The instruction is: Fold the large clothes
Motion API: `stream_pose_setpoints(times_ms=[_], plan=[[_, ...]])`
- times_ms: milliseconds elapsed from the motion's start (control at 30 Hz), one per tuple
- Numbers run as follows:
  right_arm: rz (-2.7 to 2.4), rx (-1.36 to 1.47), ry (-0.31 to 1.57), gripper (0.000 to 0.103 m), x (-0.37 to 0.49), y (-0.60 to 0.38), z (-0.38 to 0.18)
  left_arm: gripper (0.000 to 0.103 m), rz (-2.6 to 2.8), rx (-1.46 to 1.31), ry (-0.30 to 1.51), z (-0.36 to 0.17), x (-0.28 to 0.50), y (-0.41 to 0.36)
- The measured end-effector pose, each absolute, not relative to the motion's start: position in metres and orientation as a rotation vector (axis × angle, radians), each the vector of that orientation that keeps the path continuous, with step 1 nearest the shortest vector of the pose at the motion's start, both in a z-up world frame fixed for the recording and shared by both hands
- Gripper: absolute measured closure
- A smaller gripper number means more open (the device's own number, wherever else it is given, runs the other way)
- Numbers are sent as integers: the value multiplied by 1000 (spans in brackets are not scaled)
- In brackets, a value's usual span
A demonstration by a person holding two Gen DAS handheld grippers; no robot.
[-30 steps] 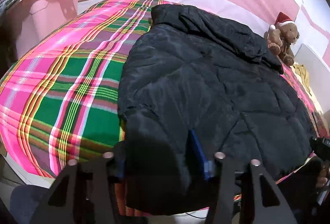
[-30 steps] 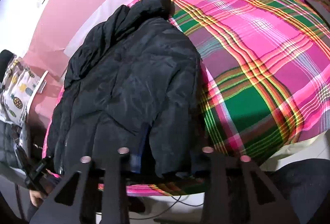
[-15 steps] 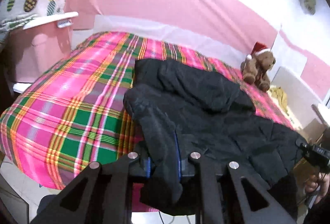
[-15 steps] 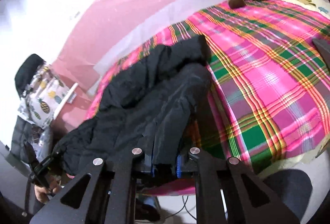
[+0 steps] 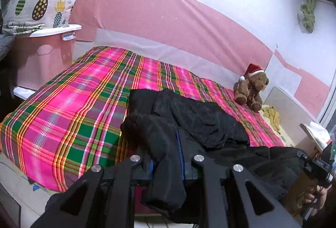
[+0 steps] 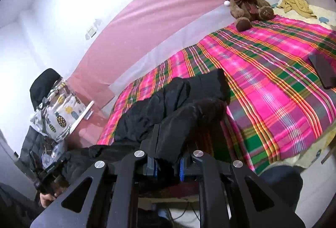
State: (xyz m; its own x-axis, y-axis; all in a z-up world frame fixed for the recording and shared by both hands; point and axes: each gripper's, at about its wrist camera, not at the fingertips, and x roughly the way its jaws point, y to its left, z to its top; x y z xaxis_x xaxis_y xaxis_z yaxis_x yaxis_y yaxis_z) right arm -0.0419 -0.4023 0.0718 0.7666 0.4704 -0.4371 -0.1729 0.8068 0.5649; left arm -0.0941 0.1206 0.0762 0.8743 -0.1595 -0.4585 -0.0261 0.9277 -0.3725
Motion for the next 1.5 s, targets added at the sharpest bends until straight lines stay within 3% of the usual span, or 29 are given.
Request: stream_pose_setpoints(times_ms=[333,667,867,1167,1400,1500], plan=[[373,500,541,89,14,-402,104,85,-80,-391,450,104,-36,126],[343,485,590,89,137,-385,115,85,-40,-348,495,106,93,132],[284,453,697,89,221,-367,92,85,12,-347,606,67,173,143],[225,420,899,85,313,-344,10,79,48,-372,744,-14,242,150],[254,487,944,83,330,-344,-23,73,11,-413,747,-15,251,152],[294,534,936,81,326,-355,-14,64,-15,-431,723,-6,247,155]])
